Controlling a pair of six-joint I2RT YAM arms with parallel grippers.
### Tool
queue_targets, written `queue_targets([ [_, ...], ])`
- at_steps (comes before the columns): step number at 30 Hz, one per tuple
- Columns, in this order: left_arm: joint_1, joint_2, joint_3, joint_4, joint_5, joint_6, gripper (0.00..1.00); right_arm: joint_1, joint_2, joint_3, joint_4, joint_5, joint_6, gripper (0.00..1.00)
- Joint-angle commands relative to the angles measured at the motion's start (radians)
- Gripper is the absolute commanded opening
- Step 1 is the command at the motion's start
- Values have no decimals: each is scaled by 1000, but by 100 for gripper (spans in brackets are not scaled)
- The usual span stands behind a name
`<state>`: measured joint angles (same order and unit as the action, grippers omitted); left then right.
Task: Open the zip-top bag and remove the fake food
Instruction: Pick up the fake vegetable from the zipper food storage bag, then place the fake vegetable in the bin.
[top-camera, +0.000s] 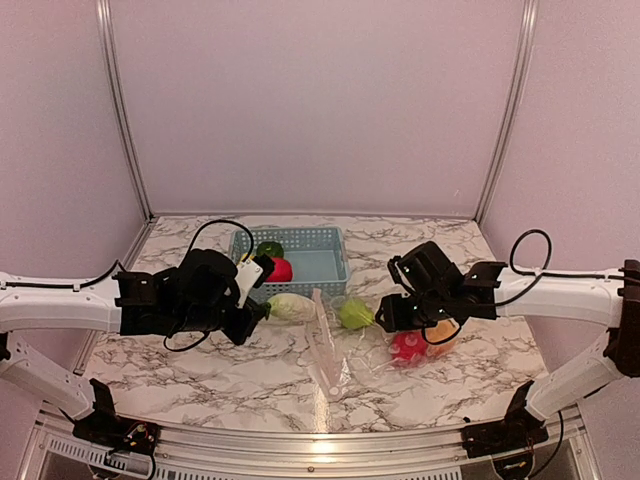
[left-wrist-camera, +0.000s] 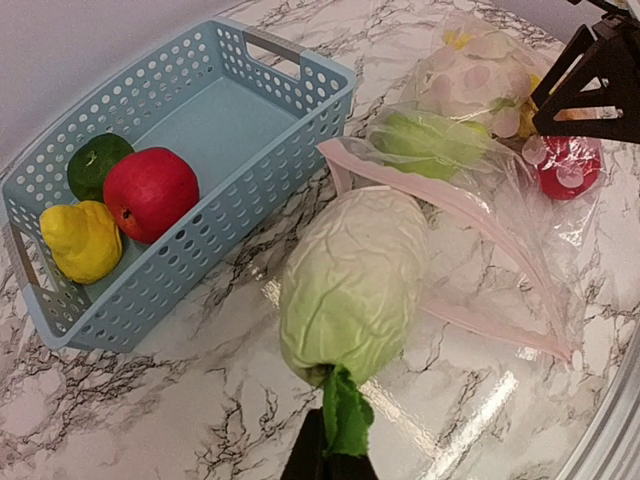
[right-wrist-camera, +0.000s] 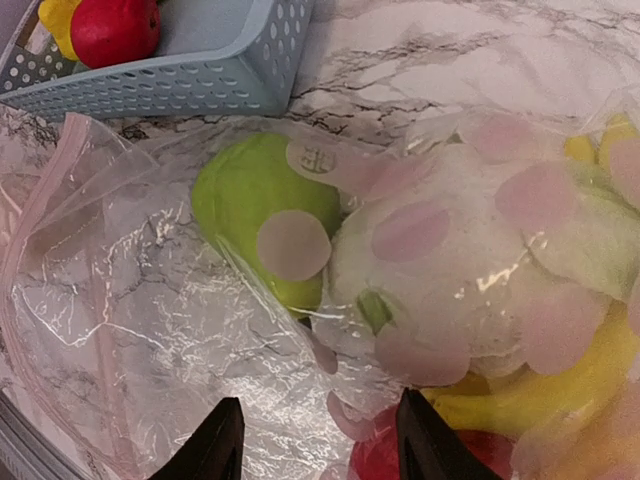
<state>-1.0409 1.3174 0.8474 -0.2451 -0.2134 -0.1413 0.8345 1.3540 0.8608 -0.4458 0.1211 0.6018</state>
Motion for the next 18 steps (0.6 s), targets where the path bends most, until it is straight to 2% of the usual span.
queue_targets([
  [1,-4,-67,-6,-93,-67,-33,0,-9,14,43,2,0,-11,50],
  [11,-1,-128,50,-133,-149,-49,0,-9,1,41,-4,2,-13,50],
  [18,45,-38,155,-92,-133,-60,0,-9,-12,58,-12,5,-19,50],
])
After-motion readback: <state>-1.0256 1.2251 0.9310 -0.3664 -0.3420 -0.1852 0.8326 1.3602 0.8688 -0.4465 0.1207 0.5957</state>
